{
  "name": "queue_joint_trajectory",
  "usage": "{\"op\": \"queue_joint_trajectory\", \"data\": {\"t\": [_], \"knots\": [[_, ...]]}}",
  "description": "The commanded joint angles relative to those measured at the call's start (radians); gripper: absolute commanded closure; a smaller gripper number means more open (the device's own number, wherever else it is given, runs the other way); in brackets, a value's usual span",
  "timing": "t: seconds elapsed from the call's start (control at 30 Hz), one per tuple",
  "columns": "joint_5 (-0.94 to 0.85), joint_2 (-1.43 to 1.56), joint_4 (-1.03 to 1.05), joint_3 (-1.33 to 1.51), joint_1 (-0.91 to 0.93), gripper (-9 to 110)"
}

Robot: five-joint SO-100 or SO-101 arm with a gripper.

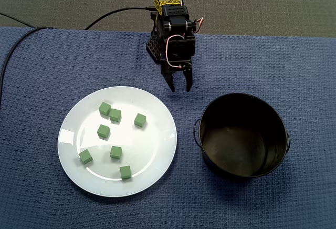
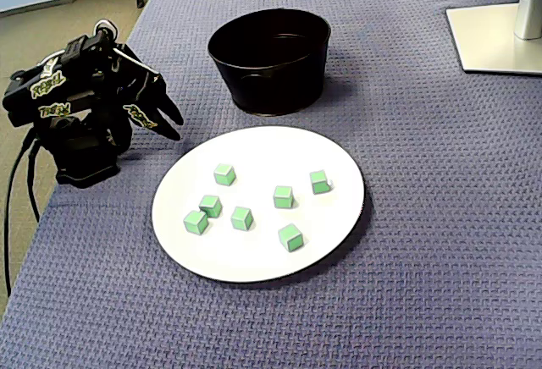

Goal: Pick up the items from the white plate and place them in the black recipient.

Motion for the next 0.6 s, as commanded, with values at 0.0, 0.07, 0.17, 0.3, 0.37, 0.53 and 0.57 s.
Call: {"op": "queue_joint_trajectory", "data": {"t": [0.0, 0.07, 0.17, 0.3, 0.37, 0.53, 0.57], "knots": [[0.037, -0.005, 0.141, 0.017, 0.014, 92], [0.037, -0.005, 0.141, 0.017, 0.014, 92], [0.037, -0.005, 0.141, 0.017, 0.014, 92], [0.035, -0.005, 0.141, 0.017, 0.012, 92], [0.034, -0.005, 0.141, 0.017, 0.006, 93], [0.025, -0.005, 0.140, 0.017, 0.017, 94], [0.031, -0.005, 0.123, 0.017, 0.008, 94]]}}
